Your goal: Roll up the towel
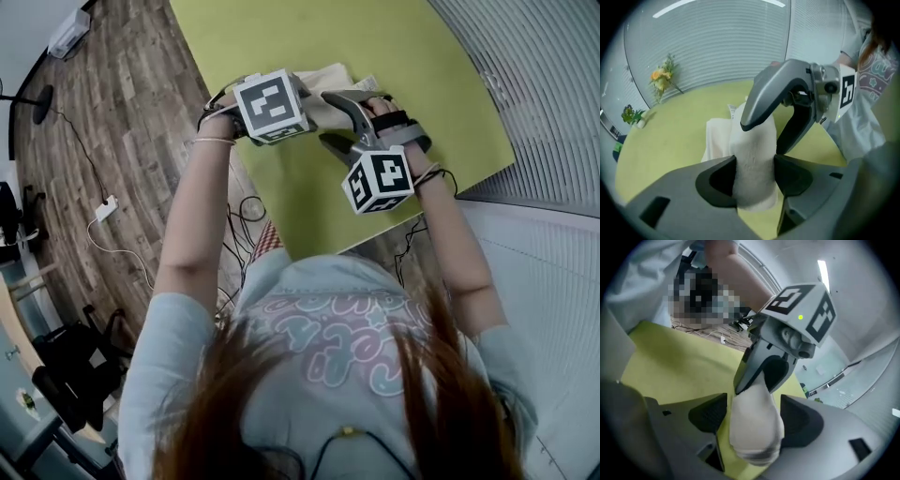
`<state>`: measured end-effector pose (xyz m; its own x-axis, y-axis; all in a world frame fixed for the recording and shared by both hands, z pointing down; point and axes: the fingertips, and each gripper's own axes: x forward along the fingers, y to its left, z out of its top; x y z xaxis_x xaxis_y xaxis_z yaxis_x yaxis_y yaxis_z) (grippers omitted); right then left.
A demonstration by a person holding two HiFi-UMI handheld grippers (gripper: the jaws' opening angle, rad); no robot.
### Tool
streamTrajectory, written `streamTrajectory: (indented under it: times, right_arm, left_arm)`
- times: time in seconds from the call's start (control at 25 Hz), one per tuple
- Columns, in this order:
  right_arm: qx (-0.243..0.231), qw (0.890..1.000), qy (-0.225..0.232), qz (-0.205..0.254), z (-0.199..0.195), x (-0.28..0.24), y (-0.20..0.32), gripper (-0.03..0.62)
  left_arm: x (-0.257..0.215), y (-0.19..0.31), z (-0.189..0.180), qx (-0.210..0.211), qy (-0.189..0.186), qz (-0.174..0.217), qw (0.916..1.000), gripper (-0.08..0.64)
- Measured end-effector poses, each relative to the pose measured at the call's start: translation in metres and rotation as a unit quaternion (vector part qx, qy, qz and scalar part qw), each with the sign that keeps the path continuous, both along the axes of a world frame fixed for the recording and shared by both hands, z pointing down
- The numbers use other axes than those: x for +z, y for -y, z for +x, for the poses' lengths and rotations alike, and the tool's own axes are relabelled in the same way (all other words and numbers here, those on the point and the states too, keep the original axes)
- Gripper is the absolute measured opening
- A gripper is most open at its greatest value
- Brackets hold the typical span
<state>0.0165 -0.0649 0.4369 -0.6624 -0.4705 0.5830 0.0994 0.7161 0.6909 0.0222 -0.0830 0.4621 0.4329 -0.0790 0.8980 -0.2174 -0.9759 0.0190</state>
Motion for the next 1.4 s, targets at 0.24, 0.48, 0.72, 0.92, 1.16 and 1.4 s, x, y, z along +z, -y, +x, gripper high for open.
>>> streamTrajectory:
  times: [0.24,0.48,0.72,0.92,1.16,1.4]
  right_arm:
    - [0.033,0.997,-0.048,0.050,0.001,0.017,0.019,0.325]
    - [0.029,0.997,-0.066,-0.021,0.004,0.021,0.025,0.272]
    - [0.010,0.990,-0.099,-0.102,0.001,0.026,0.027,0.246]
    - [-0.004,0.975,-0.126,-0.184,0.000,0.023,0.033,0.242]
    - [-0.022,0.953,-0.156,-0.260,-0.005,0.026,0.041,0.242]
    - [-0.016,0.928,-0.156,-0.338,-0.004,0.031,0.044,0.245]
  left_arm:
    - [-0.003,0.001,0.000,0.010,-0.026,-0.057,0.9980,0.232]
    - [-0.012,0.004,0.006,0.000,-0.066,-0.028,0.9975,0.236]
    - [-0.034,0.008,-0.001,-0.082,-0.152,0.094,0.9805,0.244]
    - [-0.062,-0.007,0.001,-0.092,-0.156,0.187,0.9656,0.244]
    - [-0.030,0.005,-0.006,-0.048,-0.029,0.241,0.9689,0.244]
    - [-0.012,0.022,-0.008,-0.042,0.016,0.253,0.9663,0.244]
